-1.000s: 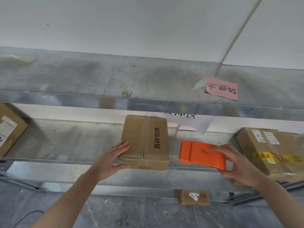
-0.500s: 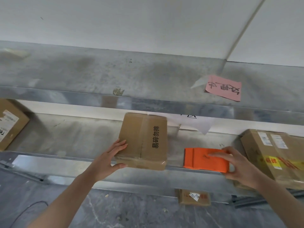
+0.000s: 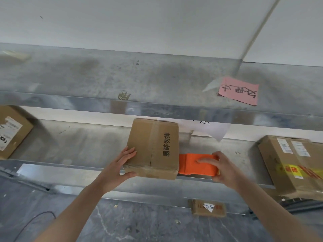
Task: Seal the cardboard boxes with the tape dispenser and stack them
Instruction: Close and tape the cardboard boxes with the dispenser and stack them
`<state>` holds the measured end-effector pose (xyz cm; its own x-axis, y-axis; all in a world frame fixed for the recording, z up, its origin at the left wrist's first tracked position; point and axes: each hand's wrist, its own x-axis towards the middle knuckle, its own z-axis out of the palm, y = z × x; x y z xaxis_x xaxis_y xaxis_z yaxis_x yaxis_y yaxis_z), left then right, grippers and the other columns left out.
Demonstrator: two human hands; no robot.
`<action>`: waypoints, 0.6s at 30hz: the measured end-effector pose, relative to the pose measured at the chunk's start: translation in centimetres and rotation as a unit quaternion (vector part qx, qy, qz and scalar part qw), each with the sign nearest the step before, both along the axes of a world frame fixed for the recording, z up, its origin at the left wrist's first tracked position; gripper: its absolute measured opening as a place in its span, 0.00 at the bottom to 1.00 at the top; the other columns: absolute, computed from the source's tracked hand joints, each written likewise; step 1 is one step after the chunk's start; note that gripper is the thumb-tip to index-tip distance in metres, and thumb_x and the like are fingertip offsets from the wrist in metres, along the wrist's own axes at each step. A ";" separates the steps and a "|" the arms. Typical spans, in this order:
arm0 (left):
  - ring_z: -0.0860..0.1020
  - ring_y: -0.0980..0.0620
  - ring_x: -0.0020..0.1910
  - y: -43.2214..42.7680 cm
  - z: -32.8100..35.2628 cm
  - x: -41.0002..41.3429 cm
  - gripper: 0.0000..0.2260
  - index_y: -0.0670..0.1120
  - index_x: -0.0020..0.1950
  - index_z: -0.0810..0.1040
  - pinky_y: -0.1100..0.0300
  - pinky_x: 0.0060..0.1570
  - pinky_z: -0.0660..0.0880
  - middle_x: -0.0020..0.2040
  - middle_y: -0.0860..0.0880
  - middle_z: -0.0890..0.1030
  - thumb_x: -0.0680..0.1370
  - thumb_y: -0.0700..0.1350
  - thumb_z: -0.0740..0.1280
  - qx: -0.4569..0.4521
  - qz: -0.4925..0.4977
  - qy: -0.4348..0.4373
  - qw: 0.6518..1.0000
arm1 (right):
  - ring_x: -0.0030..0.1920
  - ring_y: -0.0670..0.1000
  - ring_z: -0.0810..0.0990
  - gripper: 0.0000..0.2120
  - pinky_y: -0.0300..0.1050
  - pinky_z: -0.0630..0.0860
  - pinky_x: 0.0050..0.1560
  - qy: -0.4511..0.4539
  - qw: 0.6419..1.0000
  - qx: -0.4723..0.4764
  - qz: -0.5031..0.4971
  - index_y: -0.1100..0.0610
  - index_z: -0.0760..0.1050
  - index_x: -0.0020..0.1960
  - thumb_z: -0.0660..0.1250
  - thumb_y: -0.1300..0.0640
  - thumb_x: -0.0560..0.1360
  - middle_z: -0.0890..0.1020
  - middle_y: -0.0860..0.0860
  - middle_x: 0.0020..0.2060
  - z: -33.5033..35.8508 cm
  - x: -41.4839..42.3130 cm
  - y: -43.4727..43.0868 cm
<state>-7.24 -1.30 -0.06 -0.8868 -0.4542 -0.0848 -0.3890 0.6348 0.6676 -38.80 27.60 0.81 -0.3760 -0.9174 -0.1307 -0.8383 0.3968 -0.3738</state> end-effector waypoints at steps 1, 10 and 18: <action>0.48 0.69 0.74 0.1 0.0 -0.1 0.34 0.61 0.73 0.60 0.59 0.73 0.57 0.74 0.68 0.57 0.69 0.72 0.60 0.014 0.010 0.015 1.000 | 0.55 0.50 0.69 0.48 0.36 0.70 0.49 -0.019 1.000 -0.004 -0.007 0.19 0.55 0.62 0.77 0.61 0.65 0.64 0.47 0.57 -0.5 -0.1 0.0; 0.52 0.67 0.74 0.9 -0.3 -0.7 0.38 0.59 0.71 0.67 0.61 0.72 0.56 0.72 0.66 0.63 0.66 0.77 0.57 -0.015 0.065 0.060 0.996 | 0.55 0.52 0.72 0.41 0.33 0.70 0.51 -0.086 0.994 -0.003 -0.063 0.17 0.62 0.55 0.77 0.58 0.65 0.66 0.49 0.56 -1.6 -0.3 -1.0; 0.59 0.61 0.66 -0.3 -1.1 -1.5 0.32 0.60 0.64 0.77 0.57 0.68 0.63 0.66 0.63 0.68 0.69 0.76 0.52 -0.133 0.043 0.072 0.988 | 0.70 0.62 0.63 0.31 0.52 0.66 0.71 -0.002 0.994 0.078 -0.071 0.30 0.61 0.68 0.66 0.29 0.67 0.62 0.53 0.66 -0.4 0.7 -1.8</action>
